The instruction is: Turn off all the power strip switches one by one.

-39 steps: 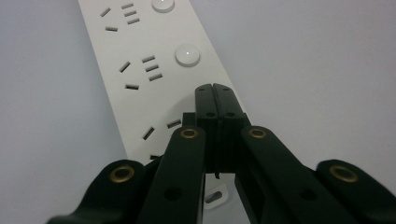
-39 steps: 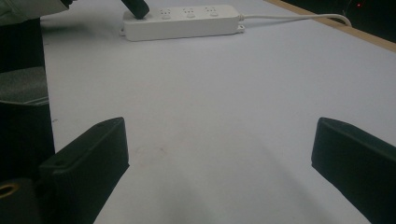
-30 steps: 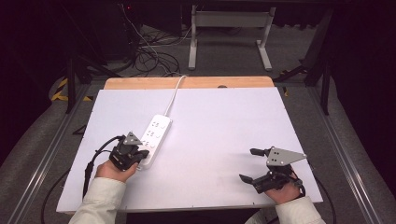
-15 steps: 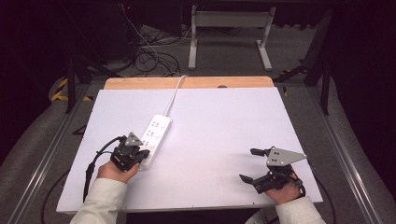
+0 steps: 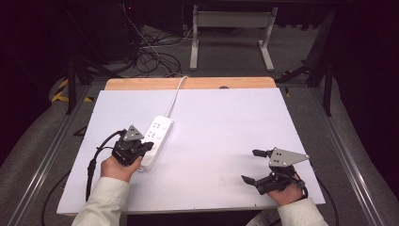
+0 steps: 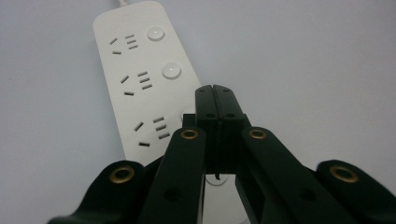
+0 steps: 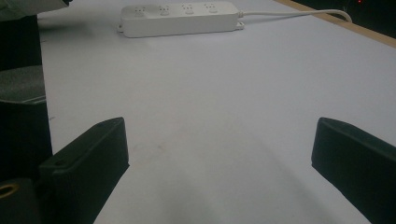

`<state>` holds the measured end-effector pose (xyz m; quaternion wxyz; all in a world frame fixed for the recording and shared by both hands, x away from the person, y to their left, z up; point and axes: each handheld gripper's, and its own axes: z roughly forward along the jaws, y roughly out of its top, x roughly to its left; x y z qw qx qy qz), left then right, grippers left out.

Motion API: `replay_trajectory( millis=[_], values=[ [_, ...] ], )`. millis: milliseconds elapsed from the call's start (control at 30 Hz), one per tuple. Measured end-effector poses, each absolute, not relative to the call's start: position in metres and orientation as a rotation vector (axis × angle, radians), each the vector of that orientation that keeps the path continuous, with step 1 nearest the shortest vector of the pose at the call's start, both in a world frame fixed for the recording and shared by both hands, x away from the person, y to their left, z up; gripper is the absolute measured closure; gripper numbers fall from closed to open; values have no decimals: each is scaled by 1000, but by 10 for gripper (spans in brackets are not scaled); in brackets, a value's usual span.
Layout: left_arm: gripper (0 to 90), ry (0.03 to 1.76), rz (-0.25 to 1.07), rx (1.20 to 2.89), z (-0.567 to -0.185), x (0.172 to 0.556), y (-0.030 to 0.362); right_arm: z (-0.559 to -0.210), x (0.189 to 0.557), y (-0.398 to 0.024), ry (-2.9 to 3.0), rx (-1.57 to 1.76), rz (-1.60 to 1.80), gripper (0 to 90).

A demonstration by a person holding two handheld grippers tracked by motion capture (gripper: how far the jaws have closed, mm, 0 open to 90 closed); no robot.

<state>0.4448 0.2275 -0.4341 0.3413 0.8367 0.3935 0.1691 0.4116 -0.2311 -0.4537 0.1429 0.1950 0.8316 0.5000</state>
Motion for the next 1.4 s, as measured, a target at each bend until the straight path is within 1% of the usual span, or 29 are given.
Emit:
replay_trajectory(
  millis=[400, 967, 1200, 1300, 1400],
  values=[
    [900, 1069, 419, 2209, -448, 463, 223, -454, 412, -231, 2403, 563, 1440, 43],
    [900, 1069, 435, 2218, -455, 466, 219, -454, 412, -231, 2408, 557, 1436, 43],
    [900, 1078, 474, 2208, -457, 465, 220, -454, 412, -231, 2407, 556, 1439, 43],
    [900, 1075, 463, 2198, -458, 465, 222, -454, 411, -231, 2408, 555, 1440, 43],
    [900, 1073, 479, 2199, -458, 464, 221, -455, 412, -230, 2410, 555, 1439, 43]
  ],
)
